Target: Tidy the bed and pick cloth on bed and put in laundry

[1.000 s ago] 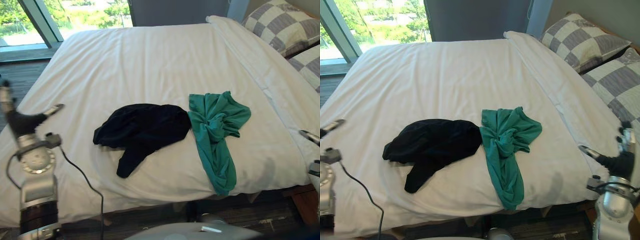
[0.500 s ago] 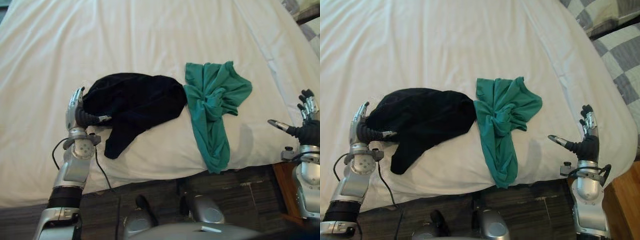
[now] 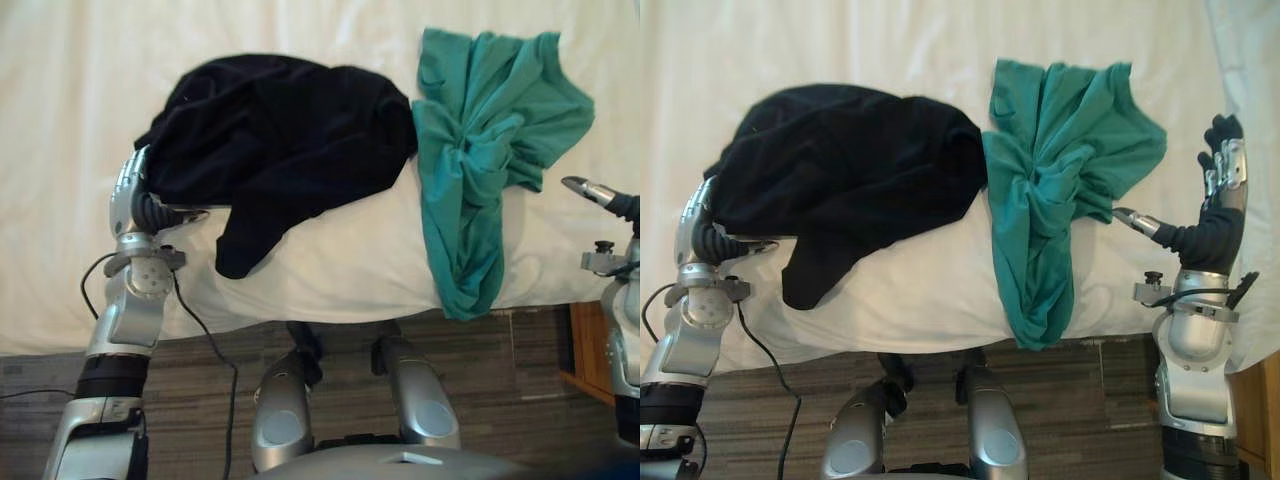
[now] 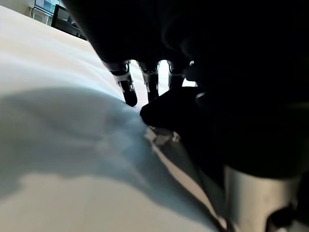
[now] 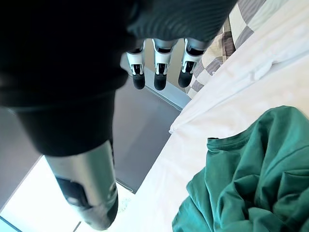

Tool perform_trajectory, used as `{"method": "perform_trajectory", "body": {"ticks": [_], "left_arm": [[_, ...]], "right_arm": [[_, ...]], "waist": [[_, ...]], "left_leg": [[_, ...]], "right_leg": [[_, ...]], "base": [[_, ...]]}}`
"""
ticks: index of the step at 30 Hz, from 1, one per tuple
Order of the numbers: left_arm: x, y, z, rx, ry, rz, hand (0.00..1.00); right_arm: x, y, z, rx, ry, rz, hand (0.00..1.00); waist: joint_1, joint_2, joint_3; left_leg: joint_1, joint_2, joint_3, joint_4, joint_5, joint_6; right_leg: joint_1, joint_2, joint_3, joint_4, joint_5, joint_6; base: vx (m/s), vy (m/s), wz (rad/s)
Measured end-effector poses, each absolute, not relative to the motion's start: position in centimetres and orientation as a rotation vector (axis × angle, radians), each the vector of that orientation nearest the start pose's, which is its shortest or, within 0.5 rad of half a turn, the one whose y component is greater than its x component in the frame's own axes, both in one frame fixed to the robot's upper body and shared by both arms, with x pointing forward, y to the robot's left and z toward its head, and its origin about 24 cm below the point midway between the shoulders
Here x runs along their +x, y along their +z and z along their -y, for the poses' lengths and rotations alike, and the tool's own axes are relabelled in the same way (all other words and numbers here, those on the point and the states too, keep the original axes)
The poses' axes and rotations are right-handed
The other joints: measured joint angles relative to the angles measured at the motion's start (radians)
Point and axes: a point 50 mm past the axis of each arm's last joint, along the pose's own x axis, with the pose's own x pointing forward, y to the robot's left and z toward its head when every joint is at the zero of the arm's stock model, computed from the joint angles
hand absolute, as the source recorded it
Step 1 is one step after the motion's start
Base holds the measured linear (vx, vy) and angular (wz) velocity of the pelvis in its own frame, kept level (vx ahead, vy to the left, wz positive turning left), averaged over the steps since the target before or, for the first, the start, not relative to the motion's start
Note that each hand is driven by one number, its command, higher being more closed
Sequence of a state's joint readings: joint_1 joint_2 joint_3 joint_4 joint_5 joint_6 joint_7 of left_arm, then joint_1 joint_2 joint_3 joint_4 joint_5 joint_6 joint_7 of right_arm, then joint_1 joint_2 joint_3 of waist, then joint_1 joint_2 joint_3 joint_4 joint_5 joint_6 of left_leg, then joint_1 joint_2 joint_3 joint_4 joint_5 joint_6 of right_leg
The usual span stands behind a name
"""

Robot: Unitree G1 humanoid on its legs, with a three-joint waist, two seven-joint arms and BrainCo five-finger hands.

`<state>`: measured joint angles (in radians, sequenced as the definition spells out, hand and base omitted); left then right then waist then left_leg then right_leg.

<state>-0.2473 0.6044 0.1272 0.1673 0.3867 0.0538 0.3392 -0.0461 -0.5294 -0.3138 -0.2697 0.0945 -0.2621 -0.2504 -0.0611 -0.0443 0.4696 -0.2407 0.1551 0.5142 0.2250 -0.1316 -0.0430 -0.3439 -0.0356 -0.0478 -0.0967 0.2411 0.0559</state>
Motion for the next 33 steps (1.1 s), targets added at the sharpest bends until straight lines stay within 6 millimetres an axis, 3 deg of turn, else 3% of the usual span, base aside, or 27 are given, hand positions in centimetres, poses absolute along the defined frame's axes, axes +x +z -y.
{"method": "perform_trajectory", "body": {"ticks": [8, 13, 23, 24, 27, 31, 33], "left_arm": [[28.6, 16.1, -27.9, 0.913, 0.519, 0.369, 0.0], [28.5, 16.8, -25.4, 0.881, 0.406, 0.505, 0.0], [28.3, 16.5, -22.9, 0.807, 0.327, 0.576, 0.0], [28.3, 16.5, -22.9, 0.808, 0.329, 0.566, 1.0], [28.5, 16.3, -23.1, 0.816, 0.342, 0.537, 1.0], [31.1, 17.0, -25.7, 0.798, 0.371, 0.375, 1.0], [31.6, 17.5, -25.8, 0.847, 0.349, 0.339, 1.0]], "right_arm": [[22.3, 20.0, 27.0, -0.406, -0.388, 0.729, 0.0], [22.2, 19.1, 27.0, -0.386, -0.415, 0.701, 0.0], [21.5, 18.7, 26.5, -0.405, -0.4, 0.694, 0.0], [21.5, 18.7, 26.5, -0.406, -0.396, 0.693, 0.0], [21.5, 18.5, 26.4, -0.406, -0.391, 0.689, 0.0], [21.7, 19.4, 26.2, -0.402, -0.371, 0.737, 0.0], [21.5, 19.5, 26.0, -0.394, -0.352, 0.744, 0.0]], "waist": [[-0.002, 0.0, 0.003], [-0.012, 0.0, 0.003], [-0.025, 0.002, 0.002], [-0.028, 0.002, 0.002], [-0.031, 0.003, 0.003], [-0.026, 0.012, -0.001], [-0.022, 0.025, -0.006]], "left_leg": [[-0.045, 0.012, 0.02, 0.074, -0.042, 0.013], [-0.046, 0.016, 0.035, 0.098, -0.059, 0.015], [-0.039, 0.018, 0.057, 0.111, -0.071, 0.016], [-0.04, 0.017, 0.059, 0.113, -0.072, 0.017], [-0.043, 0.018, 0.064, 0.114, -0.074, 0.017], [-0.078, 0.024, 0.084, 0.132, -0.075, 0.016], [-0.083, 0.04, 0.092, 0.143, -0.08, 0.012]], "right_leg": [[-0.028, -0.003, 0.037, 0.0, 0.011, -0.002], [-0.029, -0.002, 0.06, 0.0, 0.012, -0.003], [-0.03, 0.0, 0.085, 0.0, 0.014, -0.007], [-0.031, 0.0, 0.087, 0.0, 0.014, -0.007], [-0.037, -0.001, 0.092, 0.0, 0.014, -0.007], [-0.08, 0.002, 0.108, 0.0, 0.023, -0.014], [-0.084, 0.005, 0.11, 0.001, 0.024, -0.015]], "base": [[0.0, 0.018, -0.08], [0.01, 0.005, -0.1], [0.02, -0.008, -0.07], [0.0, 0.0, 0.0], [0.01, -0.007, -0.04], [0.01, -0.028, -0.1], [0.02, -0.035, -0.15]]}}
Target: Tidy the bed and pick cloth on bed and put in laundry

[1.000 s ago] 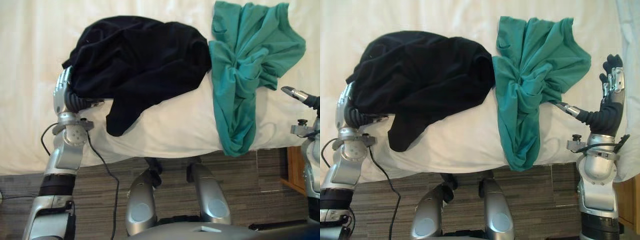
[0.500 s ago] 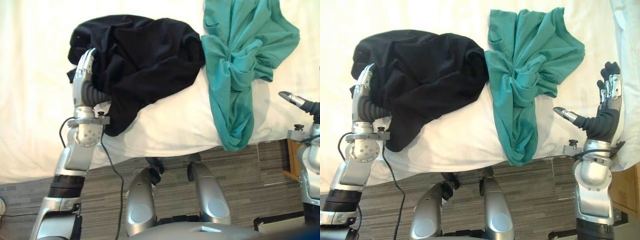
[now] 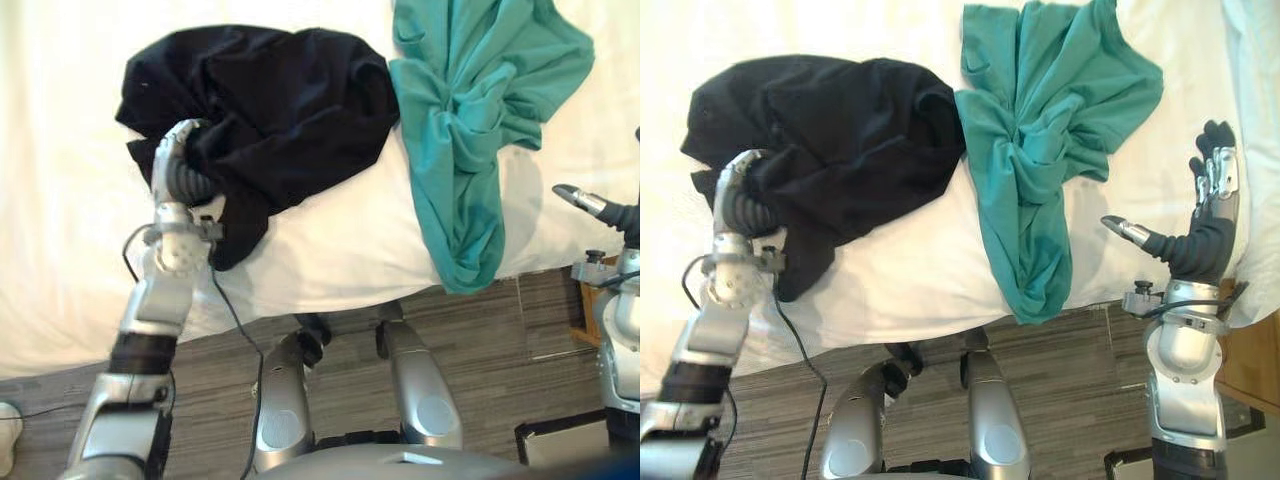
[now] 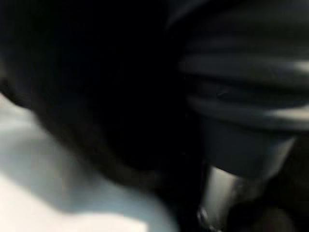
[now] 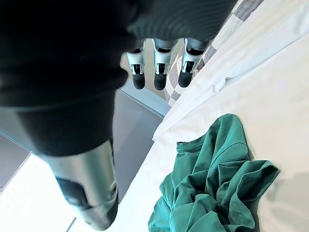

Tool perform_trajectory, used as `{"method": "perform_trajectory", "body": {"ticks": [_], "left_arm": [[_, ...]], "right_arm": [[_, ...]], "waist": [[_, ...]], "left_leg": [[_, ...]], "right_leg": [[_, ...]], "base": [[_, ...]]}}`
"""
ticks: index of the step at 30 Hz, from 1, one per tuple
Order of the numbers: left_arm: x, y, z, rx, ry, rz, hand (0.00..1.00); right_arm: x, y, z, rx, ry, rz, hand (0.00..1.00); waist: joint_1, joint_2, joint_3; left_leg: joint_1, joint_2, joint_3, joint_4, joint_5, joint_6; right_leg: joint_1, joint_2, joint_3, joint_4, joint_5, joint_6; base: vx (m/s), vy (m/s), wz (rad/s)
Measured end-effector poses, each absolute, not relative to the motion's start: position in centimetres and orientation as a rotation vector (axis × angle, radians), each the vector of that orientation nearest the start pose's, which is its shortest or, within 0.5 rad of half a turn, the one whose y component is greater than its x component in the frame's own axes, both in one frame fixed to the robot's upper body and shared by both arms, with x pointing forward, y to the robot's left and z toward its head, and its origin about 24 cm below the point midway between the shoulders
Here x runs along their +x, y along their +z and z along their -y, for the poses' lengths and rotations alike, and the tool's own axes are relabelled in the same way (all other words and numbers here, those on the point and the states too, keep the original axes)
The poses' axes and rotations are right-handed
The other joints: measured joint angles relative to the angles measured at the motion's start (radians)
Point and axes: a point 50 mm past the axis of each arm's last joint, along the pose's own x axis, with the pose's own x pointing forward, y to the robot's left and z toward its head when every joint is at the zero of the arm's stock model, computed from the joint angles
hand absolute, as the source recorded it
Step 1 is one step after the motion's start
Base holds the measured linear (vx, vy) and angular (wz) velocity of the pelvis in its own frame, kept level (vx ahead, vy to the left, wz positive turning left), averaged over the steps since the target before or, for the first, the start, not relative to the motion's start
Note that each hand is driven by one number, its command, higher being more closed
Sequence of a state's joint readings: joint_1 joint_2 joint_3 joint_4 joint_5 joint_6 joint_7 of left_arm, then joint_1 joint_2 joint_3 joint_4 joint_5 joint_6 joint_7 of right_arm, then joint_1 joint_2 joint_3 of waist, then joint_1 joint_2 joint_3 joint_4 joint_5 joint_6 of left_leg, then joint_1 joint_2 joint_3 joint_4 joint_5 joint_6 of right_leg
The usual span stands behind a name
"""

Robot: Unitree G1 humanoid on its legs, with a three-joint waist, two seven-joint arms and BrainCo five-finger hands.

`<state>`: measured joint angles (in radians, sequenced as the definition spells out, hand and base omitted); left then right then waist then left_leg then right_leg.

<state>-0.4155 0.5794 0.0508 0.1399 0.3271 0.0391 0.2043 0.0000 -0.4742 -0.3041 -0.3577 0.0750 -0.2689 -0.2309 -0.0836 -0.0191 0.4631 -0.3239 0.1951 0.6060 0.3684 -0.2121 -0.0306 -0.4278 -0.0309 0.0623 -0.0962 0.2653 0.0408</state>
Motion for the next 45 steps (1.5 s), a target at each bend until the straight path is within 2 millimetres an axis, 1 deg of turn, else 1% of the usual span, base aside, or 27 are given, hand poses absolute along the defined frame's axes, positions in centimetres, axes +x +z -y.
{"method": "perform_trajectory", "body": {"ticks": [1, 3, 5, 8, 10, 11, 13, 14, 15, 17, 18, 20, 21, 23, 24, 26, 29, 31, 32, 33, 35, 37, 39, 40, 42, 43, 45], "left_arm": [[31.7, 17.1, -26.0, 0.861, 0.32, 0.287, 1.0], [31.6, 16.0, -26.0, 0.861, 0.281, 0.227, 1.0], [31.3, 14.7, -25.9, 0.846, 0.265, 0.184, 1.0], [30.9, 13.0, -25.3, 0.802, 0.242, 0.144, 1.0], [30.5, 11.9, -24.9, 0.765, 0.216, 0.128, 1.0], [30.4, 11.4, -24.7, 0.729, 0.202, 0.121, 1.0], [30.4, 11.3, -24.4, 0.702, 0.182, 0.125, 1.0], [30.5, 11.1, -24.2, 0.677, 0.158, 0.117, 1.0], [30.5, 11.0, -24.1, 0.67, 0.148, 0.113, 1.0], [30.6, 10.7, -23.7, 0.672, 0.109, 0.099, 1.0], [30.6, 10.6, -23.7, 0.672, 0.099, 0.095, 1.0], [30.6, 10.6, -23.6, 0.653, 0.077, 0.087, 1.0], [30.6, 10.6, -23.6, 0.653, 0.072, 0.086, 1.0], [30.8, 10.9, -23.6, 0.668, 0.059, 0.092, 1.0], [30.8, 11.0, -23.5, 0.682, 0.053, 0.091, 1.0], [30.9, 11.3, -23.6, 0.695, 0.039, 0.092, 1.0], [30.9, 12.1, -23.9, 0.718, 0.029, 0.104, 1.0], [30.8, 12.5, -24.0, 0.698, 0.043, 0.12, 1.0], [30.8, 12.7, -24.1, 0.693, 0.049, 0.128, 1.0], [30.7, 13.1, -24.1, 0.683, 0.061, 0.146, 1.0], [30.6, 13.5, -24.2, 0.653, 0.078, 0.168, 1.0], [30.6, 13.6, -24.3, 0.624, 0.089, 0.178, 1.0], [30.4, 14.1, -24.3, 0.593, 0.098, 0.204, 1.0], [30.2, 14.2, -24.4, 0.588, 0.099, 0.21, 1.0], [29.9, 14.5, -24.5, 0.59, 0.098, 0.223, 1.0], [29.8, 14.6, -24.6, 0.592, 0.101, 0.226, 1.0], [29.7, 14.7, -24.8, 0.579, 0.13, 0.236, 1.0]], "right_arm": [[21.0, 19.8, 25.6, -0.4, -0.327, 0.764, 0.0], [20.1, 20.4, 24.8, -0.411, -0.287, 0.814, 0.0], [19.6, 20.8, 24.2, -0.424, -0.261, 0.847, 0.0], [19.8, 20.6, 23.0, -0.469, -0.213, 0.85, 0.0], [20.4, 20.2, 21.7, -0.489, -0.159, 0.831, 0.0], [20.8, 19.9, 21.0, -0.506, -0.134, 0.812, 0.0], [21.7, 19.3, 20.8, -0.509, -0.124, 0.777, 0.0], [22.7, 18.8, 20.8, -0.505, -0.13, 0.735, 0.0], [23.3, 18.5, 20.9, -0.502, -0.137, 0.713, 0.0], [25.4, 17.2, 21.4, -0.517, -0.171, 0.616, 0.0], [26.0, 16.6, 21.6, -0.519, -0.183, 0.578, 0.0], [28.0, 15.0, 22.0, -0.544, -0.212, 0.47, 0.0], [28.4, 14.7, 22.2, -0.55, -0.22, 0.443, 0.0], [30.1, 14.2, 22.7, -0.557, -0.265, 0.38, 0.0], [30.4, 14.3, 22.8, -0.557, -0.276, 0.371, 0.0], [31.5, 14.5, 23.2, -0.557, -0.313, 0.341, 0.0], [32.8, 15.5, 24.2, -0.548, -0.359, 0.32, 0.0], [33.5, 16.9, 25.0, -0.572, -0.376, 0.327, 0.0], [33.7, 17.4, 25.1, -0.578, -0.376, 0.333, 0.0], [34.1, 18.4, 25.2, -0.599, -0.373, 0.342, 0.0], [34.9, 19.6, 25.0, -0.62, -0.348, 0.332, 0.0], [35.4, 19.8, 24.7, -0.638, -0.312, 0.293, 0.0], [36.0, 19.9, 24.5, -0.699, -0.269, 0.229, 0.0], [36.2, 20.1, 24.5, -0.711, -0.262, 0.219, 1.0], [36.3, 20.6, 24.8, -0.73, -0.244, 0.195, 1.0], [36.3, 20.8, 25.1, -0.737, -0.233, 0.176, 1.0], [36.6, 20.9, 25.4, -0.708, -0.227, 0.155, 1.0]], "waist": [[0.012, 0.013, -0.006], [0.021, 0.028, -0.013], [0.018, 0.039, -0.018], [0.021, 0.045, -0.025], [0.023, 0.047, -0.036], [0.023, 0.047, -0.038], [0.023, 0.044, -0.04], [0.024, 0.043, -0.041], [0.026, 0.042, -0.042], [0.024, 0.04, -0.052], [0.025, 0.037, -0.055], [0.028, 0.025, -0.062], [0.03, 0.022, -0.064], [0.035, 0.012, -0.067], [0.035, 0.012, -0.067], [0.041, -0.002, -0.077], [0.044, -0.012, -0.076], [0.05, -0.016, -0.075], [0.053, -0.018, -0.073], [0.056, -0.019, -0.073], [0.067, -0.02, -0.072], [0.073, -0.02, -0.071], [0.077, -0.02, -0.067], [0.075, -0.02, -0.066], [0.075, -0.021, -0.065], [0.076, -0.022, -0.064], [0.076, -0.025, -0.064]], "left_leg": [[0.001, 0.015, 0.014, 0.011, -0.013, -0.003], [-0.001, 0.028, 0.019, 0.024, -0.025, -0.008], [0.006, 0.033, 0.019, 0.022, -0.027, -0.009], [0.018, 0.037, 0.02, 0.018, -0.028, -0.011], [0.023, 0.034, 0.02, 0.012, -0.025, -0.011], [0.026, 0.024, 0.016, -0.003, -0.016, -0.009], [0.026, 0.012, 0.006, -0.02, -0.004, -0.006], [0.023, 0.008, -0.009, -0.023, 0.0, -0.006], [0.021, 0.006, -0.015, -0.024, 0.001, -0.006], [0.004, -0.002, -0.043, -0.024, 0.007, -0.001], [-0.002, -0.002, -0.051, -0.023, 0.008, -0.001], [-0.024, -0.003, -0.079, -0.012, 0.009, 0.002], [-0.029, -0.003, -0.086, -0.008, 0.01, 0.002], [-0.056, -0.001, -0.119, 0.01, 0.009, 0.003], [-0.064, -0.001, -0.126, 0.019, 0.009, 0.004], [-0.09, 0.005, -0.14, 0.035, 0.008, 0.005], [-0.128, 0.018, -0.174, 0.068, 0.005, 0.002], [-0.153, 0.031, -0.184, 0.089, 0.003, 0.0], [-0.161, 0.033, -0.185, 0.094, 0.002, 0.0], [-0.179, 0.035, -0.188, 0.102, 0.002, 0.0], [-0.202, 0.041, -0.198, 0.111, 0.003, -0.001], [-0.212, 0.042, -0.207, 0.111, 0.004, -0.002], [-0.227, 0.044, -0.215, 0.11, 0.009, -0.004], [-0.233, 0.044, -0.22, 0.107, 0.012, -0.005], [-0.241, 0.044, -0.232, 0.101, 0.018, -0.008], [-0.244, 0.044, -0.236, 0.093, 0.024, -0.011], [-0.248, 0.044, -0.234, 0.087, 0.03, -0.013]], "right_leg": [[0.0, 0.006, 0.006, 0.0, 0.0, 0.0], [-0.001, 0.015, 0.006, 0.006, -0.004, -0.005], [-0.001, 0.02, 0.006, 0.019, -0.016, -0.007], [-0.003, 0.025, 0.002, 0.043, -0.032, -0.009], [-0.005, 0.023, -0.004, 0.043, -0.033, -0.008], [-0.004, 0.017, -0.01, 0.044, -0.033, -0.008], [-0.004, 0.009, -0.02, 0.044, -0.033, -0.008], [-0.002, 0.006, -0.027, 0.044, -0.033, -0.008], [-0.002, 0.005, -0.03, 0.044, -0.033, -0.008], [-0.002, -0.005, -0.054, 0.041, -0.033, -0.008], [-0.002, -0.006, -0.059, 0.041, -0.033, -0.008], [-0.001, -0.01, -0.079, 0.041, -0.032, -0.007], [-0.001, -0.011, -0.081, 0.04, -0.031, -0.006], [-0.001, -0.01, -0.104, 0.039, -0.031, -0.005], [-0.002, -0.009, -0.107, 0.039, -0.031, -0.005], [-0.015, -0.007, -0.115, 0.039, -0.03, -0.004], [-0.022, 0.0, -0.138, 0.039, -0.027, -0.007], [-0.035, 0.008, -0.146, 0.04, -0.029, -0.005], [-0.041, 0.009, -0.147, 0.039, -0.032, 0.0], [-0.056, 0.01, -0.149, 0.039, -0.033, 0.001], [-0.072, 0.017, -0.156, 0.039, -0.03, 0.004], [-0.08, 0.021, -0.159, 0.038, -0.03, 0.004], [-0.091, 0.025, -0.164, 0.035, -0.029, 0.004], [-0.093, 0.026, -0.167, 0.03, -0.026, 0.002], [-0.094, 0.028, -0.18, 0.021, -0.024, 0.004], [-0.097, 0.028, -0.186, 0.02, -0.02, -0.001], [-0.107, 0.029, -0.185, 0.024, -0.018, -0.004]], "base": [[0.03, -0.027, -0.25], [0.05, -0.037, -0.23], [0.04, -0.048, -0.05], [0.03, -0.057, 0.0], [0.02, -0.055, 0.03], [0.02, -0.052, 0.11], [0.01, -0.034, 0.21], [0.0, -0.024, 0.2], [0.0, -0.027, 0.21], [-0.01, -0.026, 0.3], [-0.02, -0.026, 0.34], [-0.02, -0.021, 0.29], [-0.02, -0.021, 0.29], [-0.02, -0.032, 0.3], [-0.03, -0.032, 0.26], [-0.02, -0.031, 0.17], [-0.03, -0.05, 0.16], [-0.03, -0.066, 0.05], [-0.04, -0.083, -0.02], [-0.03, -0.092, -0.05], [-0.02, -0.081, -0.04], [0.0, -0.072, 0.0], [0.01, -0.083, 0.05], [0.02, -0.083, 0.11], [0.03, -0.066, 0.13], [0.03, -0.058, 0.09], [0.03, -0.049, 0.0]]}}
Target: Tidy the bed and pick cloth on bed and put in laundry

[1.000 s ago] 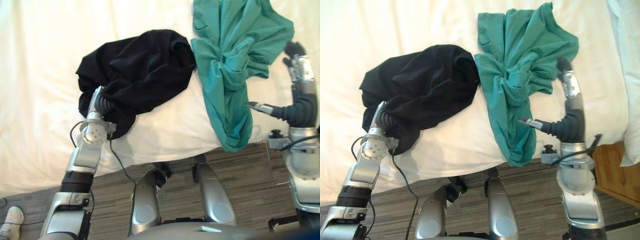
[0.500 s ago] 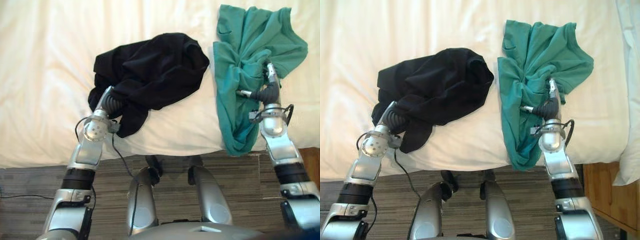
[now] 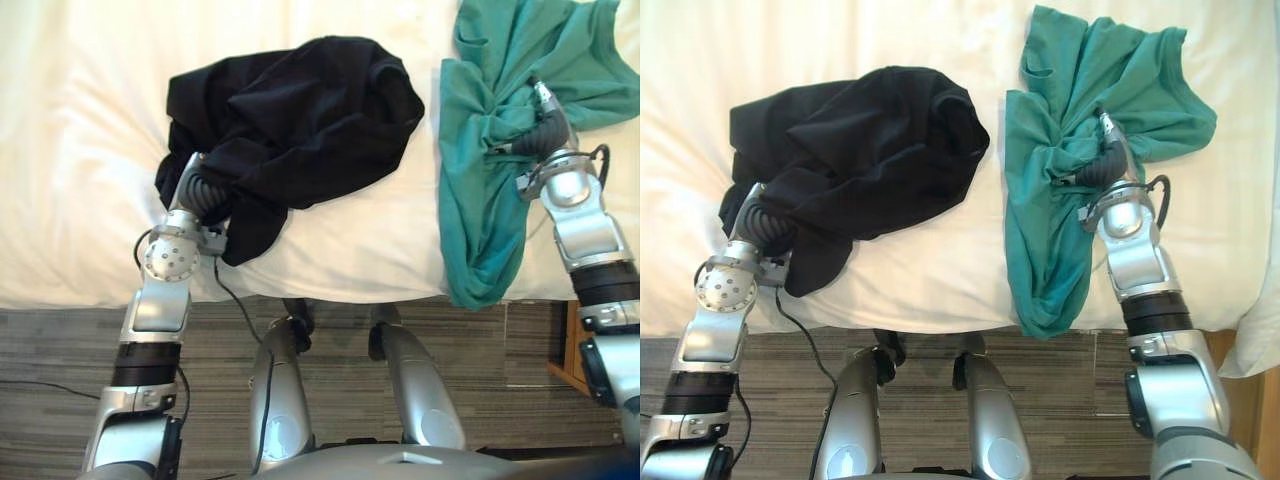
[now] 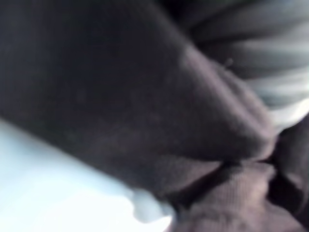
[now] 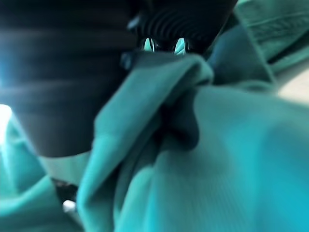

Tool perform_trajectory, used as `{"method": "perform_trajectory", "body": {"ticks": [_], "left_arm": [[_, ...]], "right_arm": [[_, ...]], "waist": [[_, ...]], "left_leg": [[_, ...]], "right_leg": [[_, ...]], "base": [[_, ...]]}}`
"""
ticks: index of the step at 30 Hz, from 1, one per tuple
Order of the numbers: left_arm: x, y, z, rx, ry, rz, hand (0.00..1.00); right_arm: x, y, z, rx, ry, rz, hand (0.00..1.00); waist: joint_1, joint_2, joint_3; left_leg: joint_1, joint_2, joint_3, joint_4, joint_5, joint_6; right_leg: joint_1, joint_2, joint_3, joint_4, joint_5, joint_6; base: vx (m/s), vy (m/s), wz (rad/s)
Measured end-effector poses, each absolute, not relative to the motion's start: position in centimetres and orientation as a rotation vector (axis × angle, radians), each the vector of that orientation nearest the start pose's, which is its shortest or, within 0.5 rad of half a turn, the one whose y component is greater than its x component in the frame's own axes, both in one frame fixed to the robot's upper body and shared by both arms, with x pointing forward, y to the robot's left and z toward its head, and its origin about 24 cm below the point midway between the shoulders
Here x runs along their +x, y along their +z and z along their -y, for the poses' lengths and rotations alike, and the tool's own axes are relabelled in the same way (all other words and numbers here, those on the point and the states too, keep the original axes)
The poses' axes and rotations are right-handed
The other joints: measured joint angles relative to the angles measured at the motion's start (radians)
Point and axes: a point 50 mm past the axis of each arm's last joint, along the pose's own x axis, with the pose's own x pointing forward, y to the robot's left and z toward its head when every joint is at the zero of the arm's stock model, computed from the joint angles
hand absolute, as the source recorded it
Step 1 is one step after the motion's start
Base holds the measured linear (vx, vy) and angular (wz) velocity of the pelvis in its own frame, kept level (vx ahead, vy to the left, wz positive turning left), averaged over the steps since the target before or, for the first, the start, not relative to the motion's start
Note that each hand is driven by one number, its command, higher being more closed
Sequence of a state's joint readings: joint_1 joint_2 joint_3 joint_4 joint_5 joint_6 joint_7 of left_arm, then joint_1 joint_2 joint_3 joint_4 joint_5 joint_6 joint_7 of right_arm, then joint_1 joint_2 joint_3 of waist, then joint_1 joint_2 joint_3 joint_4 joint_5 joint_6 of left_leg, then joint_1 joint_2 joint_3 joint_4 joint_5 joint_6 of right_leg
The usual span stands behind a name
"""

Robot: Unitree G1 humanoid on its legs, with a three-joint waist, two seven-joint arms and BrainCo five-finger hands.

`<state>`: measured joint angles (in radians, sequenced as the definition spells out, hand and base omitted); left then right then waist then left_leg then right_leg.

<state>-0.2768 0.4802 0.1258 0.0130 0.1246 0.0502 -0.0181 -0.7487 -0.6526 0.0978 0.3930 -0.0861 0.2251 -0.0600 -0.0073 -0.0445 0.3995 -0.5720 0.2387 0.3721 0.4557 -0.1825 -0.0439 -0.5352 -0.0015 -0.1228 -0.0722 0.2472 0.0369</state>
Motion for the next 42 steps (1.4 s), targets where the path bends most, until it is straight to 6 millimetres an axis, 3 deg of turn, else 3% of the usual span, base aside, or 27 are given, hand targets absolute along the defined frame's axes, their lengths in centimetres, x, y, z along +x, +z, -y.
{"method": "perform_trajectory", "body": {"ticks": [2, 6, 9, 11, 17, 18, 21, 23, 25, 29, 30, 31, 32, 34, 36, 37, 40, 42], "left_arm": [[29.4, 14.6, -25.0, 0.521, 0.164, 0.267, 1.0], [29.2, 14.2, -25.4, 0.429, 0.181, 0.307, 1.0], [29.4, 13.4, -25.6, 0.379, 0.182, 0.311, 1.0], [29.7, 12.7, -25.5, 0.363, 0.18, 0.286, 1.0], [30.5, 8.2, -25.2, 0.295, 0.194, 0.094, 1.0], [30.4, 7.6, -25.2, 0.288, 0.2, 0.067, 1.0], [29.7, 4.3, -25.5, 0.265, 0.23, -0.076, 1.0], [28.2, 1.1, -25.9, 0.228, 0.253, -0.215, 1.0], [27.3, -0.4, -26.0, 0.219, 0.26, -0.287, 1.0], [24.0, -4.5, -26.3, 0.156, 0.266, -0.501, 1.0], [23.8, -4.9, -26.3, 0.139, 0.265, -0.519, 1.0], [23.2, -5.7, -26.1, 0.105, 0.268, -0.552, 1.0], [22.9, -6.1, -26.0, 0.091, 0.267, -0.568, 1.0], [21.6, -7.2, -25.6, 0.035, 0.27, -0.603, 1.0], [21.0, -7.6, -25.6, 0.01, 0.286, -0.616, 1.0], [20.9, -7.7, -25.3, -0.008, 0.284, -0.618, 1.0], [20.9, -8.2, -23.9, -0.1, 0.283, -0.613, 1.0], [21.0, -8.6, -22.2, -0.175, 0.261, -0.613, 1.0]], "right_arm": [[36.6, 21.6, 25.9, -0.7, -0.225, 0.17, 1.0], [36.4, 21.1, 26.5, -0.598, -0.221, 0.21, 1.0], [36.4, 19.4, 26.2, -0.445, -0.245, 0.236, 1.0], [36.0, 17.3, 26.1, -0.362, -0.243, 0.227, 1.0], [31.1, 5.7, 24.2, -0.017, -0.246, 0.06, 1.0], [30.5, 4.7, 24.0, 0.005, -0.255, 0.04, 1.0], [26.9, -0.9, 23.3, 0.153, -0.324, -0.093, 1.0], [23.5, -4.7, 23.2, 0.203, -0.354, -0.214, 1.0], [21.7, -6.3, 23.5, 0.21, -0.369, -0.281, 1.0], [12.8, -12.6, 23.7, 0.208, -0.409, -0.648, 1.0], [11.1, -13.4, 23.4, 0.212, -0.417, -0.717, 1.0], [7.6, -14.7, 22.8, 0.228, -0.435, -0.848, 1.0], [6.2, -15.2, 22.3, 0.238, -0.432, -0.908, 1.0], [0.6, -16.3, 21.0, 0.272, -0.451, -1.131, 1.0], [-2.3, -16.5, 20.7, 0.228, -0.414, -1.268, 1.0], [-3.3, -16.6, 20.1, 0.214, -0.392, -1.317, 1.0], [-3.5, -16.8, 18.4, 0.208, -0.326, -1.343, 1.0], [-2.8, -16.9, 17.5, 0.147, -0.205, -1.348, 1.0]], "waist": [[0.0, 0.0, 0.0], [0.0, -0.002, 0.001], [0.0, -0.011, 0.005], [-0.001, -0.014, 0.007], [-0.005, -0.041, 0.003], [-0.006, -0.044, -0.002], [-0.028, -0.059, -0.062], [-0.044, -0.055, -0.116], [-0.058, -0.046, -0.141], [-0.087, -0.003, -0.207], [-0.087, 0.001, -0.208], [-0.086, 0.018, -0.221], [-0.086, 0.022, -0.225], [-0.084, 0.047, -0.248], [-0.083, 0.054, -0.262], [-0.081, 0.056, -0.265], [-0.077, 0.061, -0.278], [-0.068, 0.06, -0.28]], "left_leg": [[-0.006, 0.0, 0.008, -0.004, 0.005, -0.002], [0.007, -0.003, 0.01, -0.025, 0.019, -0.009], [0.037, -0.002, 0.011, -0.036, 0.023, -0.013], [0.069, 0.002, 0.006, -0.037, 0.02, -0.019], [0.282, -0.009, 0.031, -0.1, 0.006, -0.031], [0.303, -0.013, 0.038, -0.112, 0.006, -0.032], [0.41, -0.043, 0.078, -0.194, 0.014, -0.034], [0.503, -0.066, 0.122, -0.263, 0.02, -0.029], [0.546, -0.078, 0.142, -0.291, 0.02, -0.029], [0.676, -0.109, 0.219, -0.383, 0.02, -0.029], [0.694, -0.11, 0.228, -0.393, 0.02, -0.029], [0.721, -0.111, 0.248, -0.41, 0.021, -0.029], [0.733, -0.111, 0.253, -0.419, 0.021, -0.03], [0.762, -0.104, 0.27, -0.435, 0.019, -0.035], [0.777, -0.096, 0.271, -0.44, 0.019, -0.041], [0.786, -0.09, 0.256, -0.447, 0.022, -0.046], [0.801, -0.081, 0.189, -0.456, 0.034, -0.056], [0.812, -0.086, 0.131, -0.453, 0.054, -0.052]], "right_leg": [[-0.013, 0.001, 0.006, 0.0, 0.001, -0.001], [-0.015, 0.002, 0.008, 0.0, 0.001, -0.004], [0.011, 0.006, 0.008, -0.001, 0.006, -0.027], [0.045, 0.011, 0.007, -0.003, 0.001, -0.034], [0.228, 0.013, 0.026, -0.022, -0.03, -0.033], [0.242, 0.011, 0.027, -0.023, -0.032, -0.031], [0.299, -0.002, 0.056, -0.023, -0.05, -0.012], [0.342, -0.012, 0.084, -0.023, -0.062, 0.003], [0.366, -0.017, 0.095, -0.023, -0.067, 0.004], [0.431, -0.02, 0.122, -0.029, -0.086, 0.016], [0.442, -0.019, 0.124, -0.03, -0.091, 0.016], [0.459, -0.017, 0.123, -0.03, -0.103, 0.013], [0.466, -0.015, 0.122, -0.03, -0.108, 0.011], [0.483, -0.009, 0.099, -0.03, -0.127, 0.002], [0.499, -0.007, 0.063, -0.027, -0.13, 0.004], [0.516, -0.005, 0.043, -0.024, -0.139, 0.005], [0.554, -0.009, -0.021, -0.005, -0.174, 0.004], [0.537, -0.043, -0.077, 0.147, -0.271, 0.007]], "base": [[0.02, -0.04, -0.07], [0.02, -0.04, 0.01], [0.04, -0.023, -0.01], [0.06, -0.018, 0.01], [0.08, 0.012, -0.07], [0.1, 0.042, -0.22], [0.1, 0.055, -0.22], [0.14, 0.098, -0.39], [0.1, 0.1, -0.3], [0.09, 0.111, -0.39], [0.06, 0.053, -0.24], [0.05, 0.029, -0.17], [0.06, 0.015, -0.13], [0.06, -0.014, -0.11], [0.07, -0.043, 0.08], [0.08, -0.075, 0.43], [0.06, -0.059, 0.74], [0.03, -0.029, 0.93]]}}
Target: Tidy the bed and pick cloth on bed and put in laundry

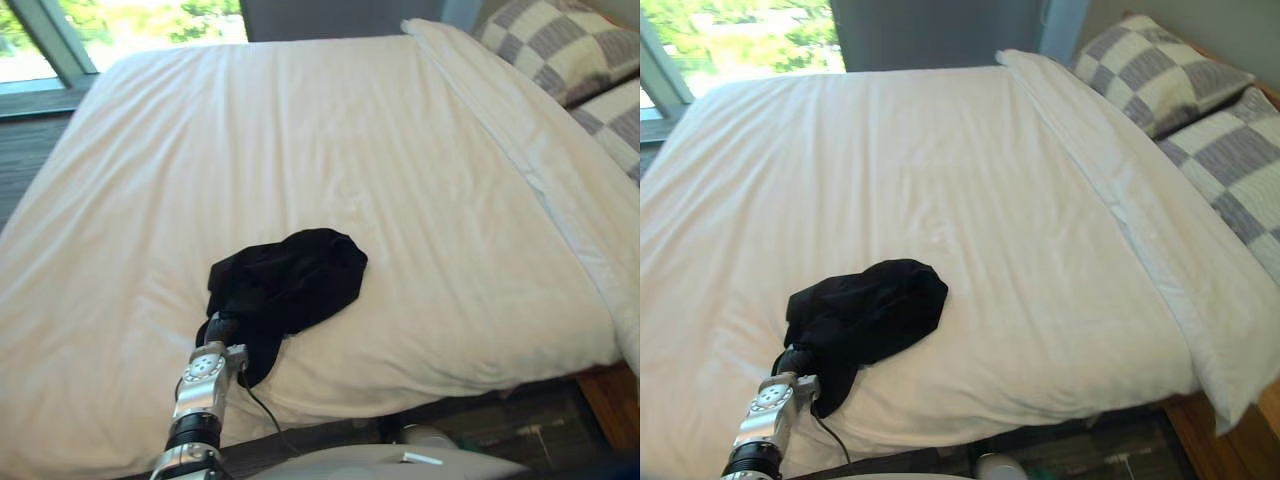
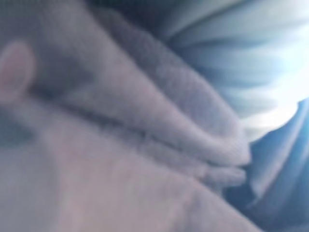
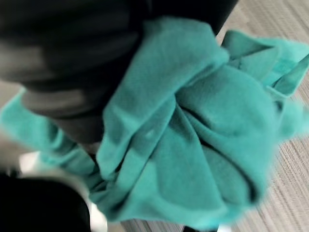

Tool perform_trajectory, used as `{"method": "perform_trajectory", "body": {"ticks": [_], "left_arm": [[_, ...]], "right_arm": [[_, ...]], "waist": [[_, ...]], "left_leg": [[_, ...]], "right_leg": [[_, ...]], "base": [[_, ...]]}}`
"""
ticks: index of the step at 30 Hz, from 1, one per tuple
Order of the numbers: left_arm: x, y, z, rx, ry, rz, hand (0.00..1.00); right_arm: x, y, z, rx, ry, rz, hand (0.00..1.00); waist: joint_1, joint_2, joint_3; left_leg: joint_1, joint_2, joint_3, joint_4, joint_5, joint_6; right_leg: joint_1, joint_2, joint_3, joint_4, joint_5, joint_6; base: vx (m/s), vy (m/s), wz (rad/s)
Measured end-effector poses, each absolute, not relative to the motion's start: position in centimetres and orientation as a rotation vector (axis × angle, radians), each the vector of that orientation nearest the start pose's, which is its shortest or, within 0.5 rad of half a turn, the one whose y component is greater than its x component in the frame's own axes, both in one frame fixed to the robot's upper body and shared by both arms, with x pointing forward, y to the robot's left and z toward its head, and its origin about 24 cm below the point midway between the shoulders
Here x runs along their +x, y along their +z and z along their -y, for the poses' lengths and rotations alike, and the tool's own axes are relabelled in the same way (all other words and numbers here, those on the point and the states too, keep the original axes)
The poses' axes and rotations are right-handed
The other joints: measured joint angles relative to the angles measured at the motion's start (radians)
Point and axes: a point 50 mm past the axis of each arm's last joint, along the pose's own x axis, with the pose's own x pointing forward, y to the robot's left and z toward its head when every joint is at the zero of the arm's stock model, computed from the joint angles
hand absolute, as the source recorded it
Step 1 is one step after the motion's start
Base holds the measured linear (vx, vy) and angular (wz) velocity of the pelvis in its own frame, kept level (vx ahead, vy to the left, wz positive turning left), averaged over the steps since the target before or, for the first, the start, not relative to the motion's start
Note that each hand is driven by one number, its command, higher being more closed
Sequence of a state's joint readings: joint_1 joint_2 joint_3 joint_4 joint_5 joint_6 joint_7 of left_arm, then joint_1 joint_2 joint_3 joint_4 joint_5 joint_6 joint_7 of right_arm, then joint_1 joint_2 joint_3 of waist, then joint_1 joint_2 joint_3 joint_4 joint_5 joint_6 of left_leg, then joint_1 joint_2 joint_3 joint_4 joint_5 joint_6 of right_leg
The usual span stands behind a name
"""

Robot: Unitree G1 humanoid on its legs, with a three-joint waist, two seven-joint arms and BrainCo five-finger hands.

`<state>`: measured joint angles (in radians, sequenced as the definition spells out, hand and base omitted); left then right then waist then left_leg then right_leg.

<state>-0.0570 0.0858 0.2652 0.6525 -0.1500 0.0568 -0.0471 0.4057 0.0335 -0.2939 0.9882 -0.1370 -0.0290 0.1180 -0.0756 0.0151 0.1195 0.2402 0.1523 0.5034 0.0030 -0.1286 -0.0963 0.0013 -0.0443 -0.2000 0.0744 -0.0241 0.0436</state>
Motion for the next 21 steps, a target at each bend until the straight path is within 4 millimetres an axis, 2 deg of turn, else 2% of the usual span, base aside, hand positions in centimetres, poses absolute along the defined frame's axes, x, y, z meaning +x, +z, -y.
{"method": "perform_trajectory", "body": {"ticks": [1, 2, 4, 5, 7, 9, 10, 11, 12, 14, 16, 17, 18, 19, 20, 21], "left_arm": [[21.0, -8.7, -21.6, -0.2, 0.253, -0.614, 1.0], [21.0, -8.9, -20.6, -0.251, 0.239, -0.616, 1.0], [21.1, -8.9, -20.3, -0.293, 0.24, -0.607, 1.0], [21.2, -8.7, -20.2, -0.317, 0.242, -0.602, 1.0], [21.3, -8.6, -20.1, -0.377, 0.254, -0.624, 1.0], [20.9, -8.9, -20.2, -0.472, 0.292, -0.688, 1.0], [20.5, -9.3, -20.3, -0.525, 0.316, -0.733, 1.0], [20.4, -9.4, -20.2, -0.561, 0.333, -0.758, 1.0], [19.8, -9.8, -20.3, -0.635, 0.381, -0.816, 1.0], [17.4, -10.9, -21.1, -0.747, 0.503, -0.907, 1.0], [12.7, -13.3, -20.9, -0.869, 0.699, -1.116, 1.0], [11.3, -13.9, -20.7, -0.884, 0.751, -1.191, 1.0], [8.2, -15.1, -20.1, -0.894, 0.849, -1.341, 1.0], [5.6, -15.5, -20.4, -0.862, 0.938, -1.439, 1.0], [4.5, -15.7, -20.2, -0.852, 0.957, -1.494, 1.0], [2.5, -16.0, -19.4, -0.854, 0.98, -1.6, 1.0]], "right_arm": [[-2.8, -16.9, 17.4, 0.127, -0.173, -1.353, 1.0], [-3.0, -16.9, 17.4, 0.069, -0.097, -1.372, 1.0], [-2.9, -16.9, 17.7, 0.018, -0.03, -1.391, 1.0], [-2.5, -17.0, 18.2, -0.008, -0.004, -1.401, 1.0], [-1.9, -16.9, 19.1, -0.043, 0.014, -1.409, 1.0], [-0.1, -16.8, 20.4, -0.079, 0.005, -1.369, 1.0], [1.0, -16.7, 21.1, -0.124, 0.023, -1.356, 1.0], [1.2, -16.6, 21.4, -0.142, 0.031, -1.359, 1.0], [1.1, -16.6, 21.7, -0.152, 0.032, -1.372, 1.0], [1.1, -16.6, 21.6, -0.151, 0.032, -1.378, 1.0], [1.3, -16.7, 21.4, -0.172, 0.054, -1.381, 1.0], [1.4, -16.7, 21.3, -0.183, 0.066, -1.381, 1.0], [1.5, -16.7, 21.2, -0.197, 0.081, -1.383, 1.0], [1.7, -16.8, 21.0, -0.216, 0.1, -1.385, 1.0], [1.8, -16.8, 21.0, -0.226, 0.112, -1.389, 1.0], [2.0, -16.9, 21.0, -0.239, 0.131, -1.39, 1.0]], "waist": [[0.012, -0.006, -0.001], [0.043, -0.022, -0.01], [0.074, -0.039, -0.023], [0.078, -0.04, -0.024], [0.084, -0.028, -0.023], [0.097, -0.019, -0.02], [0.098, -0.007, -0.019], [0.106, -0.001, -0.018], [0.128, 0.007, -0.014], [0.134, 0.009, -0.013], [0.14, 0.002, -0.003], [0.139, 0.002, 0.003], [0.14, -0.001, 0.011], [0.143, -0.001, 0.023], [0.144, -0.004, 0.028], [0.148, -0.008, 0.045]], "left_leg": [[0.003, -0.006, -0.014, 0.001, 0.004, 0.0], [-0.001, -0.023, -0.039, 0.003, 0.006, 0.001], [-0.03, -0.043, -0.064, 0.007, 0.008, 0.005], [-0.053, -0.047, -0.081, 0.008, 0.013, 0.01], [-0.083, -0.048, -0.104, 0.008, 0.027, 0.012], [-0.094, -0.045, -0.115, 0.006, 0.037, 0.01], [-0.104, -0.04, -0.135, 0.013, 0.041, 0.01], [-0.112, -0.036, -0.143, 0.017, 0.043, 0.009], [-0.123, -0.031, -0.157, 0.019, 0.054, 0.005], [-0.144, -0.029, -0.173, 0.019, 0.077, 0.001], [-0.155, -0.026, -0.185, 0.018, 0.11, 0.006], [-0.153, -0.024, -0.185, 0.018, 0.116, 0.008], [-0.153, -0.021, -0.186, 0.018, 0.126, 0.009], [-0.153, -0.019, -0.185, 0.017, 0.137, 0.012], [-0.153, -0.02, -0.183, 0.016, 0.147, 0.018], [-0.154, -0.027, -0.173, 0.015, 0.164, 0.027]], "right_leg": [[-0.014, -0.015, -0.013, 0.06, -0.034, 0.0], [-0.062, -0.053, -0.024, 0.194, -0.107, 0.0], [-0.109, -0.085, -0.029, 0.273, -0.152, 0.004], [-0.128, -0.098, -0.038, 0.285, -0.16, 0.0], [-0.147, -0.1, -0.052, 0.285, -0.162, 0.0], [-0.154, -0.104, -0.066, 0.283, -0.169, -0.002], [-0.15, -0.106, -0.082, 0.284, -0.173, -0.005], [-0.15, -0.106, -0.091, 0.284, -0.174, -0.007], [-0.153, -0.105, -0.104, 0.284, -0.177, -0.011], [-0.155, -0.105, -0.131, 0.284, -0.185, -0.017], [-0.141, -0.107, -0.167, 0.279, -0.195, -0.025], [-0.13, -0.108, -0.179, 0.274, -0.196, -0.025], [-0.111, -0.11, -0.206, 0.271, -0.201, -0.028], [-0.089, -0.113, -0.24, 0.263, -0.206, -0.029], [-0.08, -0.118, -0.258, 0.257, -0.206, -0.028], [-0.057, -0.135, -0.298, 0.252, -0.206, -0.028]], "base": [[0.01, -0.019, 0.78], [0.0, -0.024, 0.69], [-0.02, -0.053, 0.55], [-0.04, -0.058, 0.39], [-0.05, -0.068, 0.29], [-0.05, -0.08, 0.24], [-0.04, -0.067, 0.32], [-0.04, -0.103, 0.43], [-0.04, -0.117, 0.41], [-0.04, -0.115, 0.4], [-0.03, -0.116, 0.42], [-0.04, -0.12, 0.53], [-0.03, -0.087, 0.68], [-0.04, -0.085, 0.73], [-0.05, -0.03, 0.83], [-0.07, -0.008, 0.79]]}}
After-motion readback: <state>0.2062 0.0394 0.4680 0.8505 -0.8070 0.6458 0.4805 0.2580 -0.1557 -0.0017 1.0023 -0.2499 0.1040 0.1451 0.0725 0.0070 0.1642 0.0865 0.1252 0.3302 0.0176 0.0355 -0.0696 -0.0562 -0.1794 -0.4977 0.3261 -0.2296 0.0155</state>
